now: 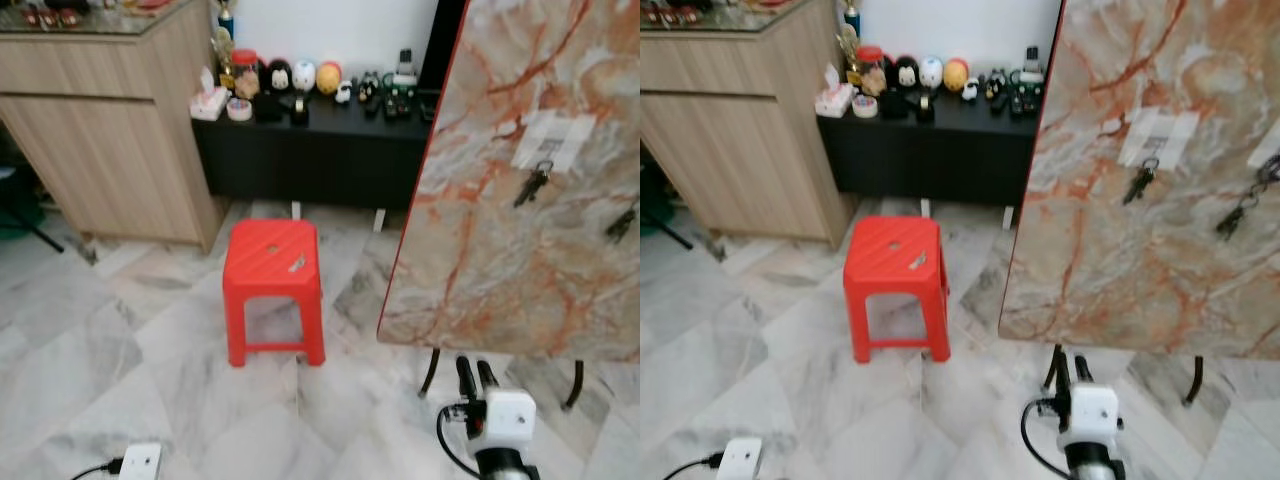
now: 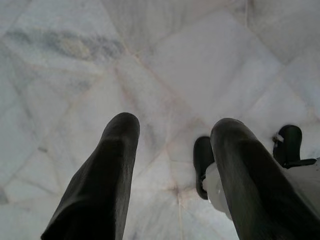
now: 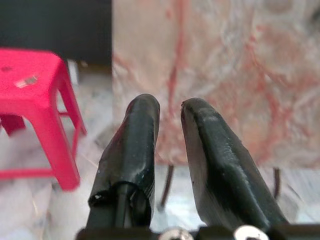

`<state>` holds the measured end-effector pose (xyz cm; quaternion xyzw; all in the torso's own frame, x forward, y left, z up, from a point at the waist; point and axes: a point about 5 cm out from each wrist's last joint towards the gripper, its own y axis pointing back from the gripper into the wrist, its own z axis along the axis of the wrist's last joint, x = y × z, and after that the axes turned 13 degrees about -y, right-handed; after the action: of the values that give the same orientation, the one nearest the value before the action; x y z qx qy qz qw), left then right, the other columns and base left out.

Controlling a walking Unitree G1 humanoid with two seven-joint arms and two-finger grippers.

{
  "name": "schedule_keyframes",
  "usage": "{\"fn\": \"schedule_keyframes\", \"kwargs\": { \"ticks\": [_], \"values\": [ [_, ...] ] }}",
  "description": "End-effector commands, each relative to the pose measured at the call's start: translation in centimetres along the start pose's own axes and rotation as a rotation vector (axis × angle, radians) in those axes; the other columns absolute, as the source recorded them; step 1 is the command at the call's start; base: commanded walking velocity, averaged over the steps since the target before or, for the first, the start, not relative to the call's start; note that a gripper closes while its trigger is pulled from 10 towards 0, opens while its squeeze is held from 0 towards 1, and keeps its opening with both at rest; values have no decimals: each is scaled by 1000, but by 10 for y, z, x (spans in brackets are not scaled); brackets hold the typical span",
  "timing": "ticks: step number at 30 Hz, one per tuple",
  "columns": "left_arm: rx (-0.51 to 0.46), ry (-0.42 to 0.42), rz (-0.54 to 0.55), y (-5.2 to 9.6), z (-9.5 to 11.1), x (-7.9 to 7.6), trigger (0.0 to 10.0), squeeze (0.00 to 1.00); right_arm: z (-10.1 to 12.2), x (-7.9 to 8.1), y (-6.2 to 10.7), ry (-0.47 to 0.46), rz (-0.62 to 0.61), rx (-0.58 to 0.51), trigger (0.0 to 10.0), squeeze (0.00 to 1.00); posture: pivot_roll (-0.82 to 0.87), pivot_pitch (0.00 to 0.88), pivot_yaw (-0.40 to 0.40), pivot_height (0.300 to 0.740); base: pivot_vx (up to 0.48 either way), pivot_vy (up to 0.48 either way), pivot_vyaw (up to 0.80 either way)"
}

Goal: Hang keys on a hook

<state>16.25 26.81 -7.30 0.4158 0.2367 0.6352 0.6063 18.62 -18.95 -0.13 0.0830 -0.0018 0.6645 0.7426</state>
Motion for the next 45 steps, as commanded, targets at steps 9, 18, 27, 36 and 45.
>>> {"fn": "schedule_keyframes", "kwargs": {
  "ticks": [9, 18, 27, 36, 45],
  "values": [
    [14, -6, -1, 1, -4, 0, 10000, 0, -67, -11, 4, -189, -230, 499, 10000, 0, 47, 0, -33, 740, 0, 0, 0],
    [14, 0, 1, 1, -4, 0, 10000, 0, -114, -11, 57, -118, -218, 924, 10000, 0, 58, 0, -35, 740, 0, 0, 0],
    [15, -1, 0, 1, -5, 0, 10000, 0, -124, -15, 79, -114, -242, 1008, 10000, 0, 48, 0, -32, 740, 0, 0, 0],
    [19, -9, -10, 1, -6, -2, 10000, 0, -116, -22, 65, -136, -288, 937, 10000, 0, 53, 0, -35, 740, 0, 0, 0],
    [22, -11, -16, 1, -7, -2, 10000, 0, -106, -45, 57, -109, -367, 860, 10000, 0, 50, 0, -34, 740, 0, 0, 0]
  ]
}}
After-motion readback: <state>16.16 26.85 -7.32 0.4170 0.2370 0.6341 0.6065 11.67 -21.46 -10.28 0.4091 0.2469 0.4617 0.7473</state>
